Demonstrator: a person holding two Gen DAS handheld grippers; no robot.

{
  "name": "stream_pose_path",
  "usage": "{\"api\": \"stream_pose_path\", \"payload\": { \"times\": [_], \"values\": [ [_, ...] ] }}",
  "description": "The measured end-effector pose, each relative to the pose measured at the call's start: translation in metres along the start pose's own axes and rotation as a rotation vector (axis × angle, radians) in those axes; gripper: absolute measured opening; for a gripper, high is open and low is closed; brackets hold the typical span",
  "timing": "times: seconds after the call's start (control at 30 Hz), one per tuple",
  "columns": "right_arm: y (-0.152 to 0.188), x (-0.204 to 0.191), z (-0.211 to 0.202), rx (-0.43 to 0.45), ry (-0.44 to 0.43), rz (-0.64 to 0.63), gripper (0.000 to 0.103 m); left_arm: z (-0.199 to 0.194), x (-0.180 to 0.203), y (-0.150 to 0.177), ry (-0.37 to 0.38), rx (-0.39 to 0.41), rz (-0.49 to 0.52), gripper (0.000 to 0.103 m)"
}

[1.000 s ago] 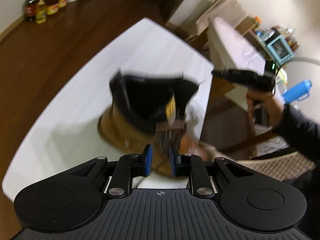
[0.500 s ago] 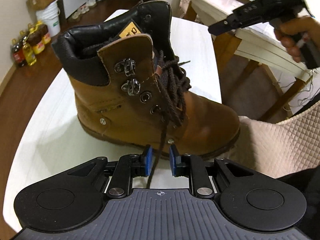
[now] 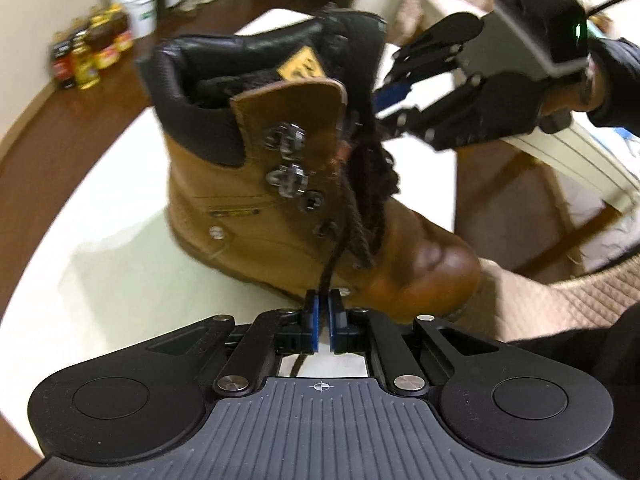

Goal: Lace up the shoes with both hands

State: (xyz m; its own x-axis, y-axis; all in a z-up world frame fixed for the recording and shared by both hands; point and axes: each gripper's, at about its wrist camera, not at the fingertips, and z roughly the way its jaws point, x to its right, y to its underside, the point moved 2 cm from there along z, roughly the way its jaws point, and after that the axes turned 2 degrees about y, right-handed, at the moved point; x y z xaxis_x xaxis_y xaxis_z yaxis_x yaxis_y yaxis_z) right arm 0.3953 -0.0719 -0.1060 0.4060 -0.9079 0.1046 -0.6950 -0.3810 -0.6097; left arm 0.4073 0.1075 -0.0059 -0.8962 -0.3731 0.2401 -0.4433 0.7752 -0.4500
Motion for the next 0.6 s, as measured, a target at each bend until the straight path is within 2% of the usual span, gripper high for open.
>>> {"api": "stream_pose_path", "payload": {
  "times": [0.07,0.1,0.13,0.23,0.37,0.4,0.47,0.53,0.6],
  "values": [
    [-0.002,-0.001,0.015,0.038,-0.038,-0.111,0.02,-0.006,0.004,0.0,-0.04,-0.009,-0.047,0.004],
    [-0.002,0.0,0.018,0.046,-0.053,-0.122,0.016,-0.006,0.006,-0.001,-0.053,-0.015,-0.058,0.004],
    [-0.002,0.003,0.02,0.048,-0.076,-0.12,0.004,-0.007,0.008,-0.001,-0.072,-0.024,-0.07,0.004],
    [0.013,0.043,0.022,-0.017,-0.082,0.001,0.002,-0.005,0.015,-0.003,-0.1,-0.053,-0.101,0.003],
    [0.058,0.1,0.014,-0.15,0.017,0.174,0.002,-0.006,0.025,0.002,-0.068,-0.078,-0.121,0.003],
    [0.062,0.099,0.012,-0.166,0.013,0.174,0.002,-0.006,0.028,0.004,-0.051,-0.082,-0.125,0.003],
    [0.065,0.087,0.005,-0.188,-0.048,0.176,0.002,-0.003,0.034,0.006,-0.056,-0.109,-0.105,0.003],
    [0.061,0.079,0.001,-0.181,-0.089,0.178,0.002,-0.004,0.031,0.008,-0.04,-0.093,-0.14,0.003],
    [0.052,0.073,0.0,-0.151,-0.056,0.189,0.003,-0.008,0.027,0.01,-0.011,-0.074,-0.184,0.003]
  ]
}}
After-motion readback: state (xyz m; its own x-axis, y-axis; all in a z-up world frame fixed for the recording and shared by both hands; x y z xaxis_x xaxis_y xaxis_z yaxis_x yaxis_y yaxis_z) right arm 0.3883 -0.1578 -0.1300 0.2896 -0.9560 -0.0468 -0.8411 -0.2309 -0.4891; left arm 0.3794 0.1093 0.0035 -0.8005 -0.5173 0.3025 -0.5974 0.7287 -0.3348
